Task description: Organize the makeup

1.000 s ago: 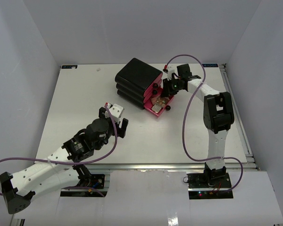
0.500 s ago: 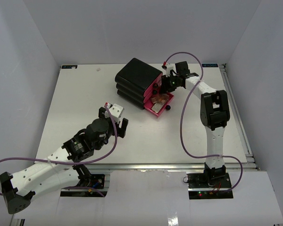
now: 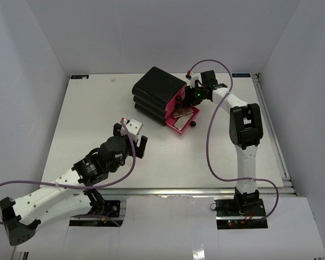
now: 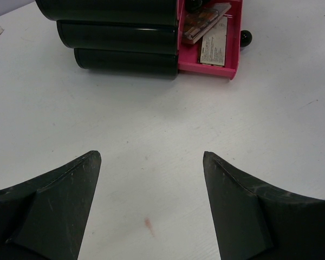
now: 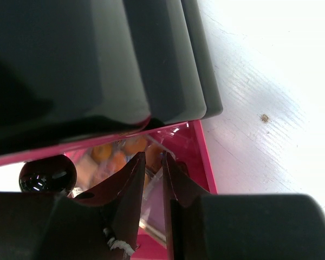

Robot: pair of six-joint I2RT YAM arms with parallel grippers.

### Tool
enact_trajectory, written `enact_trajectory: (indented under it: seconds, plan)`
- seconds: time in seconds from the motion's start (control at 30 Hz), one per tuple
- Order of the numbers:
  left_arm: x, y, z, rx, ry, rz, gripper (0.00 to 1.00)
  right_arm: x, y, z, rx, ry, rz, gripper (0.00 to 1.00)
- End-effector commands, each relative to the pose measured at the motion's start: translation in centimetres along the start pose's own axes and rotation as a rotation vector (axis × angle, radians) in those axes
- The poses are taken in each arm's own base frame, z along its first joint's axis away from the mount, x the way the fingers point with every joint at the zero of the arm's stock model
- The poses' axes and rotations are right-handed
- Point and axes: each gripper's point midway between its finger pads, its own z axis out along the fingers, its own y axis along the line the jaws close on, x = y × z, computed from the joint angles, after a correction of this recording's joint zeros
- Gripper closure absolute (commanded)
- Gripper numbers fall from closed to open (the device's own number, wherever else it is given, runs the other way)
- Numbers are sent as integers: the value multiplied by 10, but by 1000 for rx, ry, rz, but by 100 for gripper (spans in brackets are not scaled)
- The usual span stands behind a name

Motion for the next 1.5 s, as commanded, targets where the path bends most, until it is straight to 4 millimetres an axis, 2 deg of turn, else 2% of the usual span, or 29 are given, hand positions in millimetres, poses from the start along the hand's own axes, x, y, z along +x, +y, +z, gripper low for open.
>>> enact_trajectory:
  seconds: [0.0,0.33,0.57,0.67,0.73,0.8,0.87,0.93,1.03,1.1,1.2,1.27,1.33,1.47]
  plan:
    - [1,2,0,-10,-3,-6,13,-17,15,-17,-19,-37,-31,74]
    - [-1,1,-2,0,-10,-10,13,-22,39,-55,-21,-86,-99,74]
    - [-1,-4,-1,26,-10,-11,13,-15,48,-71,-14,-90,-133,74]
    - [-3,-19,0,106,-18,-7,12,-8,49,-77,-16,-84,-137,73]
    - [-8,-37,3,195,-30,6,11,-7,55,-95,-40,-98,-153,73]
    - [-15,-65,9,321,-16,6,11,-11,64,-121,-45,-138,-211,72]
    - [-7,-97,22,446,48,17,11,-10,64,-143,-10,-168,-256,70]
    - [-24,-121,34,522,63,5,13,-8,67,-172,39,-214,-304,66]
    - [-22,-159,70,613,159,17,29,3,63,-207,96,-272,-299,64]
    - [-15,-175,96,621,216,26,43,8,53,-232,121,-337,-252,64]
    - [12,-191,137,594,309,46,67,15,30,-283,202,-450,-177,65]
    - [17,-198,154,584,326,55,71,23,15,-310,234,-494,-126,66]
    - [9,-209,176,575,319,61,76,28,12,-321,245,-518,-108,66]
    - [22,-225,213,531,355,92,80,37,7,-327,254,-533,-80,67]
